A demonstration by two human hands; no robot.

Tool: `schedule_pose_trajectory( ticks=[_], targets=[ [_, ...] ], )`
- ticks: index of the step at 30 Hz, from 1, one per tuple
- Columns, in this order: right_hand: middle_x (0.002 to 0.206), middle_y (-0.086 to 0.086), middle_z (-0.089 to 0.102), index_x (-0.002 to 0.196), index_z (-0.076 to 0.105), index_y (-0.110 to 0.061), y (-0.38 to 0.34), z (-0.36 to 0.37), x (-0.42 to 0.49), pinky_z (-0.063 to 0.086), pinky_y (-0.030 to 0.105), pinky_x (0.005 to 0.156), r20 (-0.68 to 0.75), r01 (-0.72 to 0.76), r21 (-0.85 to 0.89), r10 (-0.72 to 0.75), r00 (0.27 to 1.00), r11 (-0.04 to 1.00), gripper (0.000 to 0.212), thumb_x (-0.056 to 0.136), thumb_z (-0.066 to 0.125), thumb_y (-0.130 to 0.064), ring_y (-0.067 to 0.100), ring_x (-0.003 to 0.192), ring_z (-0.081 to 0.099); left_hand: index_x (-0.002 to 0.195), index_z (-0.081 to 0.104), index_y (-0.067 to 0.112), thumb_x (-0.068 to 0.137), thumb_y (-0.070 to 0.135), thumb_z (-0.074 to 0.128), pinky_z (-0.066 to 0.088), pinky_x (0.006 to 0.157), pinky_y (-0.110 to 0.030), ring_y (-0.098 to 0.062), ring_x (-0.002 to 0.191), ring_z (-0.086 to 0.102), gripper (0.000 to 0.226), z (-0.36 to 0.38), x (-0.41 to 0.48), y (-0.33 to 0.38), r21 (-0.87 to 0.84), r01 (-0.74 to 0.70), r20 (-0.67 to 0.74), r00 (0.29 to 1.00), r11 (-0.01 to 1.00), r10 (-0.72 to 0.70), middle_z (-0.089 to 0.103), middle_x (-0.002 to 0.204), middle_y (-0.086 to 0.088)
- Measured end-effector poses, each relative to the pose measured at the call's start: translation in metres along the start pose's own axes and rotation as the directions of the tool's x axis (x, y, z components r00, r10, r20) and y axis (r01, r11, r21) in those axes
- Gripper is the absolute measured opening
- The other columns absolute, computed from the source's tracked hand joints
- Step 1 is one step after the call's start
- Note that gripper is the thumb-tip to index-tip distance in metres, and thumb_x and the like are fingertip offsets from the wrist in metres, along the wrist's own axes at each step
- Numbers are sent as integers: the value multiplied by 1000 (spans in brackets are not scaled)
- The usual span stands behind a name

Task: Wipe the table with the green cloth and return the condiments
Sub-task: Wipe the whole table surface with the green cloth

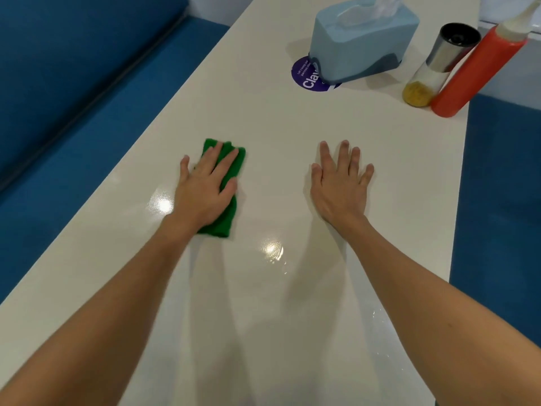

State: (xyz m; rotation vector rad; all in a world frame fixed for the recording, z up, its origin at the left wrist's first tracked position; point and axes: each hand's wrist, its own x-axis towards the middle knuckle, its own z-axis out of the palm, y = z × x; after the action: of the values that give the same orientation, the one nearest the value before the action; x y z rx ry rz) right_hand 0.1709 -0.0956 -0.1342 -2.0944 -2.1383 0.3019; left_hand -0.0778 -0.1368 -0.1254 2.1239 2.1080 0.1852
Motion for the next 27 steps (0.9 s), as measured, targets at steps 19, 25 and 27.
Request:
schedule_pose_trajectory(
  ticks=[19,25,27],
  targets=[
    [160,10,0,152,7,-30,2,-2,-2,-3,56,114,29,-14,6,13,999,1000,53,101,15,-42,30,147,-5,152,18,33,96,47,23,-3,117,-45,-14,147,15,58,-3,-60,-40,-20,61,-23,998,998,-61,13,161,2],
    [159,15,8,151,20,-18,-55,-18,-3,-3,50,116,120,-112,264,83,989,958,53,101,25,-35,37,145,0,153,19,20,99,39,31,1,117,-51,-25,148,9,58,11,-24,23,-68,274,-118,953,959,-280,13,160,-15],
    [159,13,9,152,16,-19,-91,-19,-11,-3,48,117,112,-26,375,-17,994,927,54,101,25,-35,33,146,2,153,19,18,99,39,34,2,117,-50,-26,148,10,60,15,-28,48,-112,195,-117,971,974,-207,14,160,-15]
  ],
)
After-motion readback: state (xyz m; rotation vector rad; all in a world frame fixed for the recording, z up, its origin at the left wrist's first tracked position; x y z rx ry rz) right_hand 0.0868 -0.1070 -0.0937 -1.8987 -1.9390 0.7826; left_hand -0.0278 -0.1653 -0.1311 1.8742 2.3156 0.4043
